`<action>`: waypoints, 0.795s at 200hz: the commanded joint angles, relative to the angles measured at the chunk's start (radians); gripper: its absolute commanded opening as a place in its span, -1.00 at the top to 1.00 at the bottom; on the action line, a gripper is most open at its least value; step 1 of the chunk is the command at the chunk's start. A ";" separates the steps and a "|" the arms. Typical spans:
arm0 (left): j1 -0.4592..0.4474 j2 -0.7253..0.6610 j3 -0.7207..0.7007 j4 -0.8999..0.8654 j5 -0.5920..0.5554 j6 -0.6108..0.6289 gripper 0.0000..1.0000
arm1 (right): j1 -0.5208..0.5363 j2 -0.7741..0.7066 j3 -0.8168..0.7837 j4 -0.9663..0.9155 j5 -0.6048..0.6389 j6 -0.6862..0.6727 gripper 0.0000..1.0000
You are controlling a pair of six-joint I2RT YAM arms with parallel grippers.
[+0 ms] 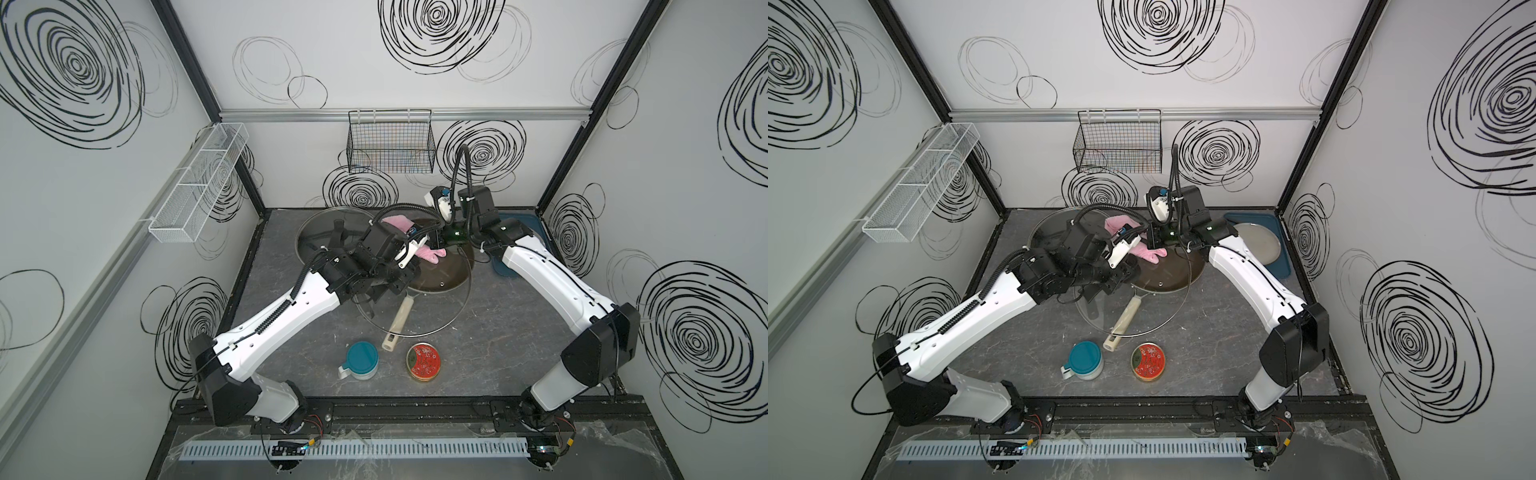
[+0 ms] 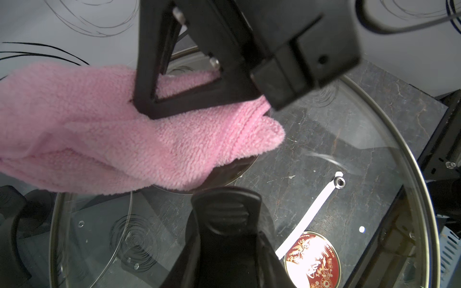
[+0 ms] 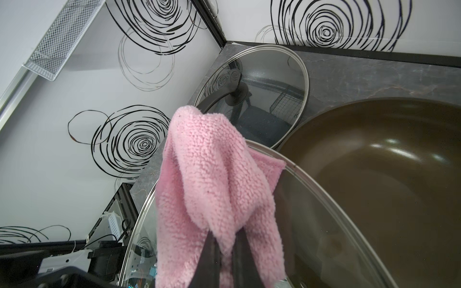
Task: Wipe the pot lid with a cloth
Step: Wipe the pot lid, then place the cleaning item at the center of the board, then place the pot lid on the cooking pot.
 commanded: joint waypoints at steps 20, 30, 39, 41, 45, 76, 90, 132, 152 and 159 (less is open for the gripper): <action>0.058 -0.016 0.086 0.181 -0.031 -0.095 1.00 | -0.064 -0.115 -0.081 0.040 0.071 0.049 1.00; 0.072 -0.007 0.098 0.186 -0.032 -0.111 1.00 | -0.072 -0.138 -0.104 0.040 0.081 0.055 1.00; 0.085 0.003 0.110 0.191 -0.038 -0.127 1.00 | -0.077 -0.162 -0.126 0.041 0.090 0.063 1.00; 0.087 0.005 0.113 0.192 -0.039 -0.130 1.00 | -0.078 -0.169 -0.132 0.041 0.093 0.063 1.00; 0.092 0.010 0.119 0.194 -0.036 -0.136 1.00 | -0.079 -0.181 -0.145 0.043 0.097 0.066 1.00; 0.112 0.064 0.180 0.199 -0.055 -0.163 1.00 | -0.077 -0.284 -0.271 0.079 0.101 0.120 1.00; 0.112 0.090 0.199 0.204 -0.060 -0.167 1.00 | -0.071 -0.338 -0.329 0.094 0.102 0.153 1.00; 0.114 0.168 0.254 0.229 -0.073 -0.188 1.00 | -0.012 -0.496 -0.465 0.087 0.151 0.229 1.00; 0.114 0.198 0.269 0.251 -0.090 -0.198 1.00 | 0.006 -0.552 -0.522 0.058 0.188 0.252 1.00; 0.114 0.206 0.272 0.261 -0.094 -0.204 1.00 | 0.007 -0.570 -0.540 0.042 0.206 0.258 1.00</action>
